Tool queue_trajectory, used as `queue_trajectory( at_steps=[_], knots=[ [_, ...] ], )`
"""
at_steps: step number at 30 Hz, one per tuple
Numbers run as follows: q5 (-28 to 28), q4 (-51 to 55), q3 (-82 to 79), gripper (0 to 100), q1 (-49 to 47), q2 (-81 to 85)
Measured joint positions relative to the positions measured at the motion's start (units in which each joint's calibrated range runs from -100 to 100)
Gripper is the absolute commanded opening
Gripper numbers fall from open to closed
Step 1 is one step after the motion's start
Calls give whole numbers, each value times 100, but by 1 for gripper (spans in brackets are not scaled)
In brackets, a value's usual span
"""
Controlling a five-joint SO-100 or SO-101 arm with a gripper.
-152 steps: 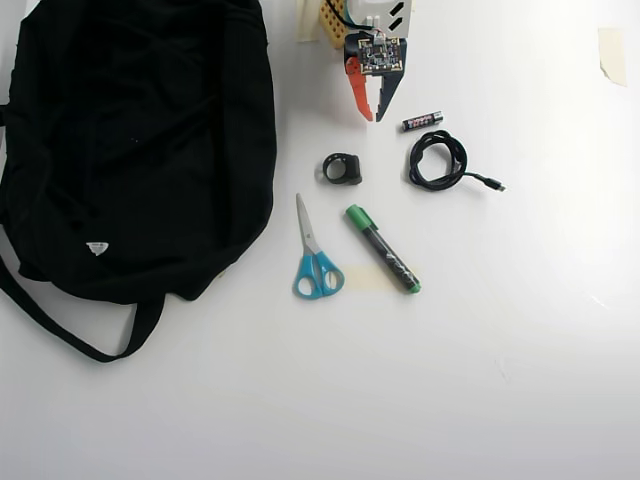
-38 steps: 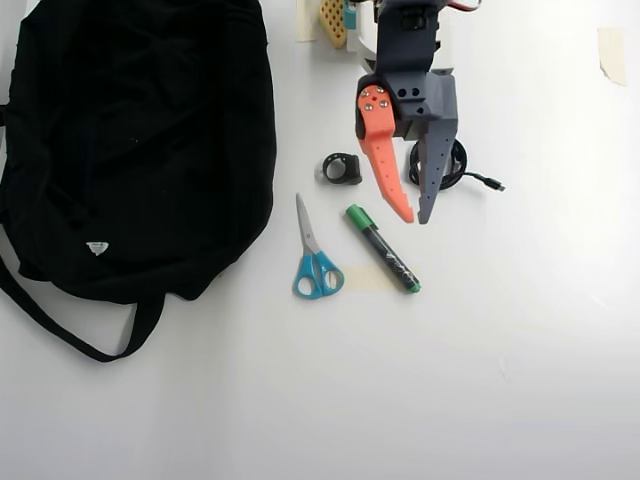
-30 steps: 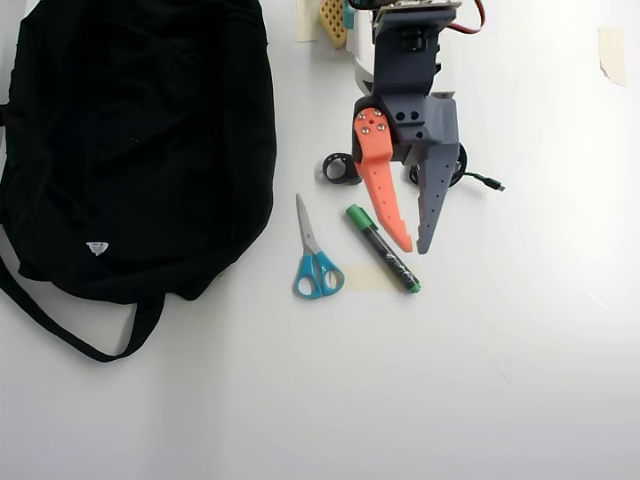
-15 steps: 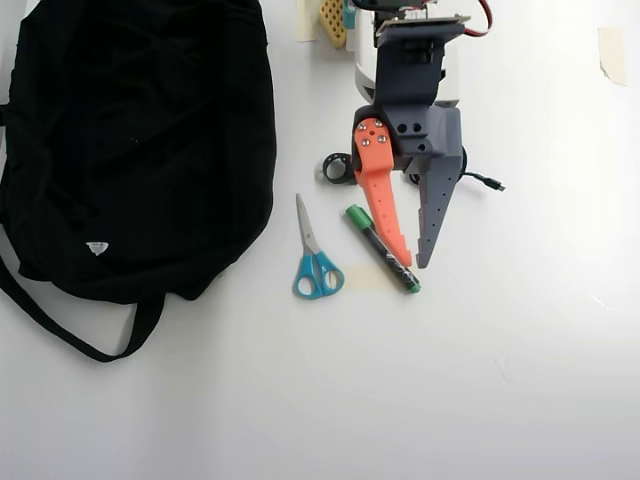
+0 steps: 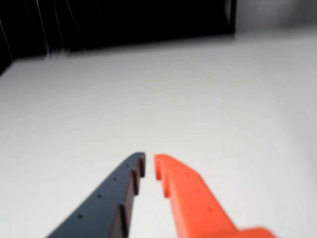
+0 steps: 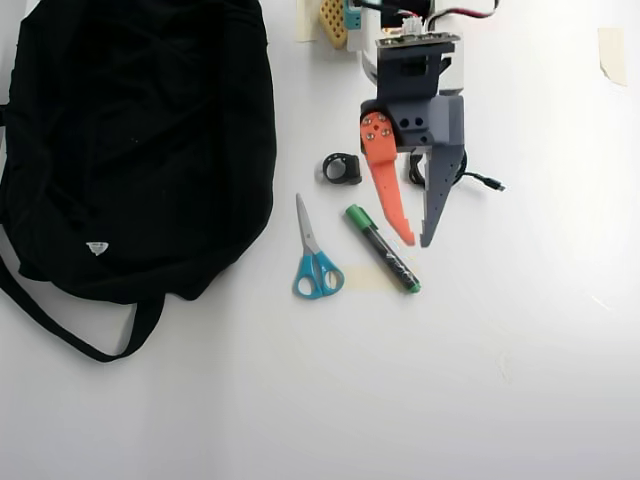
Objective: Put the green marker into the black bag
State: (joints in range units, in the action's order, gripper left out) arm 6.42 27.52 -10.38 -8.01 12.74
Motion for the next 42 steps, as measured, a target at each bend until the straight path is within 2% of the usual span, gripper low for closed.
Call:
queue_trajectory(
  at_steps=[5, 24, 29, 37, 42],
  knots=[
    [127, 1391, 86, 2, 7, 33],
    [117, 3598, 94, 3, -37, 33],
    [-200, 4328, 94, 3, -287, 33],
    [-562, 4611, 94, 2, -434, 33],
    [-562, 4620, 94, 2, -434, 33]
  ],
)
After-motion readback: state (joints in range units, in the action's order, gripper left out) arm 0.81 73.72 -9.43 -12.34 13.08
